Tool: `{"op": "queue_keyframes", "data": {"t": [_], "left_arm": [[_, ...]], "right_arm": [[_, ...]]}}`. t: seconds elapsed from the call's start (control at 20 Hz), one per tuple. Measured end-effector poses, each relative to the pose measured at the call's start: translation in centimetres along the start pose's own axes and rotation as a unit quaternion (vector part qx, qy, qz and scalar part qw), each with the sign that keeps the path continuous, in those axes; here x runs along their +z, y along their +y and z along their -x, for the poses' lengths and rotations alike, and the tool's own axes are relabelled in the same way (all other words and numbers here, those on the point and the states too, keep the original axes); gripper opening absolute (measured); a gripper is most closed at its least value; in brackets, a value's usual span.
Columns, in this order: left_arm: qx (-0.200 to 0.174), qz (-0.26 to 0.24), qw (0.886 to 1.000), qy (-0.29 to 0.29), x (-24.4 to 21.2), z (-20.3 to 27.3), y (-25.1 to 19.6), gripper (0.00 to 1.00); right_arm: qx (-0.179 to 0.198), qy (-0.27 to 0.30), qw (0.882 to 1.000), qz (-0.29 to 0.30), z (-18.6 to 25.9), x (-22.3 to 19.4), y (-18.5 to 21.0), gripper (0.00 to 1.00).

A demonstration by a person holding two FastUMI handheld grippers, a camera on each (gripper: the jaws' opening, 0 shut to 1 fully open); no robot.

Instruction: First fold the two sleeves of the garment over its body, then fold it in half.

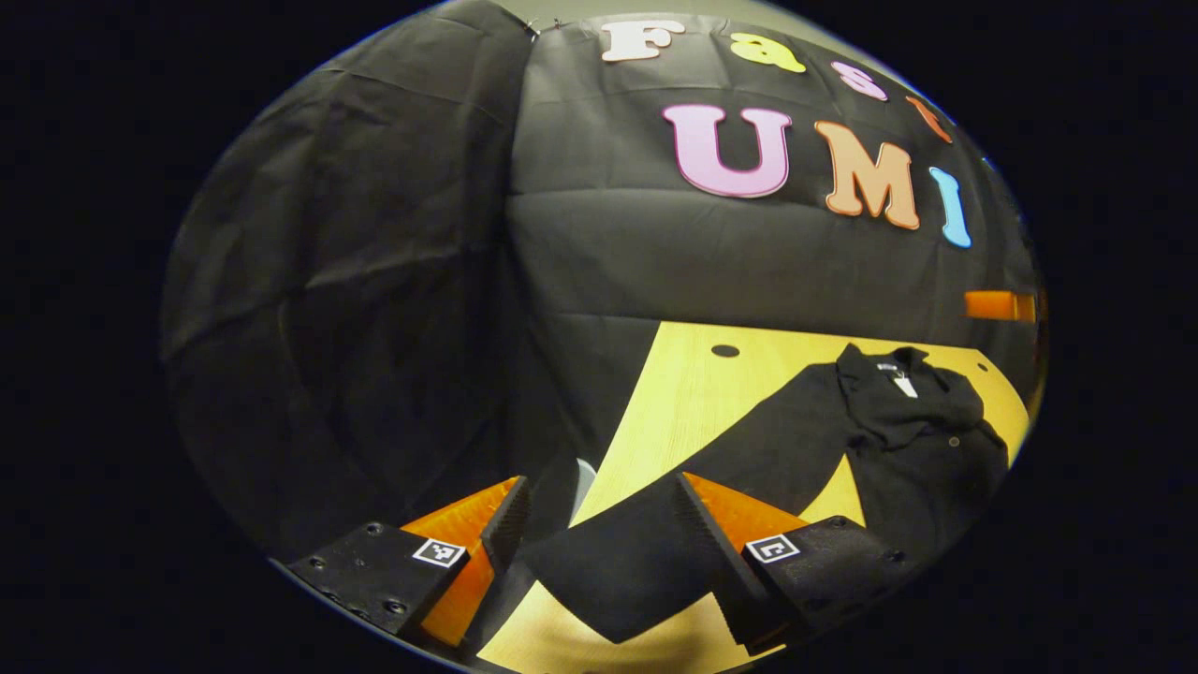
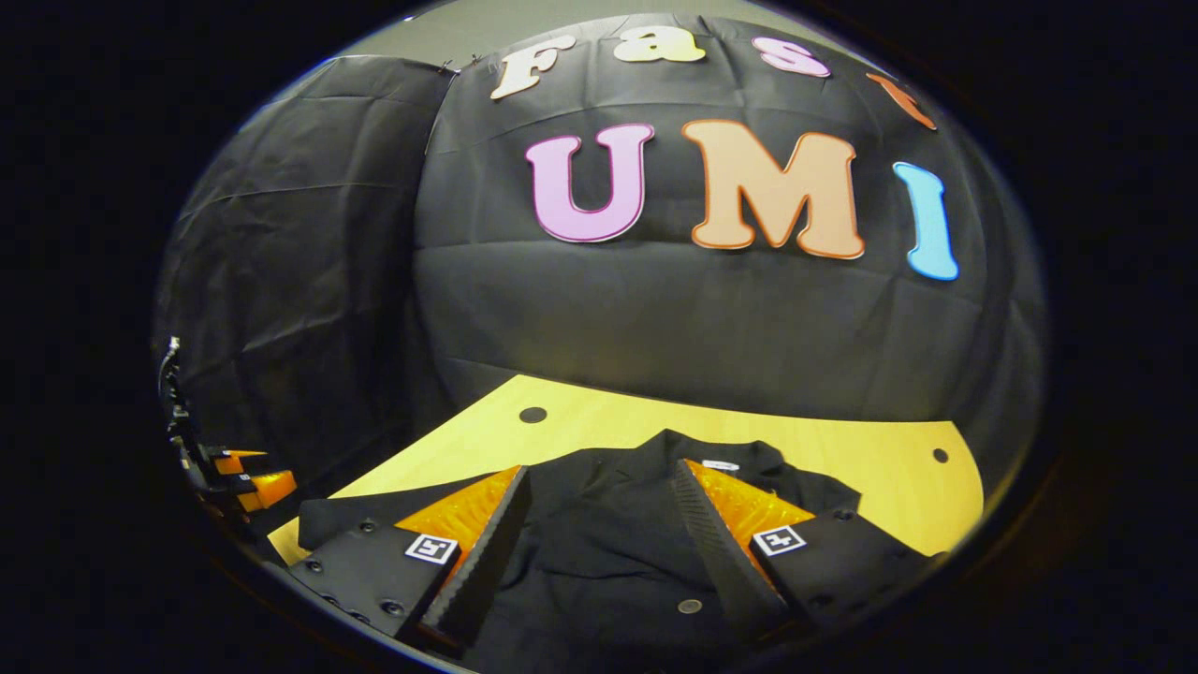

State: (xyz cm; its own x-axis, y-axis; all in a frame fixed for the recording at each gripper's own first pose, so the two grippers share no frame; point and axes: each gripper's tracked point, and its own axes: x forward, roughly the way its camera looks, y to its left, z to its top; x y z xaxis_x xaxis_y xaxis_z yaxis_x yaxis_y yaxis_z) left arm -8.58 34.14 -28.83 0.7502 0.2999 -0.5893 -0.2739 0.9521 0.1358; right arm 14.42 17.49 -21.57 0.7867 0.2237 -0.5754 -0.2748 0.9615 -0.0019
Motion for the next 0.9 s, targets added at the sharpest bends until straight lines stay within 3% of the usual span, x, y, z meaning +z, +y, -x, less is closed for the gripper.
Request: {"op": "queue_keyframes", "data": {"t": [0.35, 0.7, 0.85, 0.9], "left_arm": [[-0.02, 0.003, 0.997, 0.078, -5.9, -2.5, -0.4, 0.93], [-0.035, -0.008, 0.991, 0.128, -9.7, -3.0, -0.7, 0.94], [-0.042, -0.004, 0.993, 0.114, -9.8, -2.8, -1.2, 0.99], [-0.05, -0.002, 0.993, 0.111, -9.7, -2.5, -1.6, 0.93]], "right_arm": [[-0.047, 0.001, 0.999, -0.026, 3.6, -1.2, -1.9, 0.98], [-0.053, -0.004, 0.998, -0.025, 5.2, -1.3, -1.3, 0.98], [-0.056, -0.006, 0.998, -0.02, 5.9, -1.2, -1.6, 0.98], [-0.055, -0.006, 0.998, -0.017, 6.2, -1.2, -1.7, 0.98]]}}
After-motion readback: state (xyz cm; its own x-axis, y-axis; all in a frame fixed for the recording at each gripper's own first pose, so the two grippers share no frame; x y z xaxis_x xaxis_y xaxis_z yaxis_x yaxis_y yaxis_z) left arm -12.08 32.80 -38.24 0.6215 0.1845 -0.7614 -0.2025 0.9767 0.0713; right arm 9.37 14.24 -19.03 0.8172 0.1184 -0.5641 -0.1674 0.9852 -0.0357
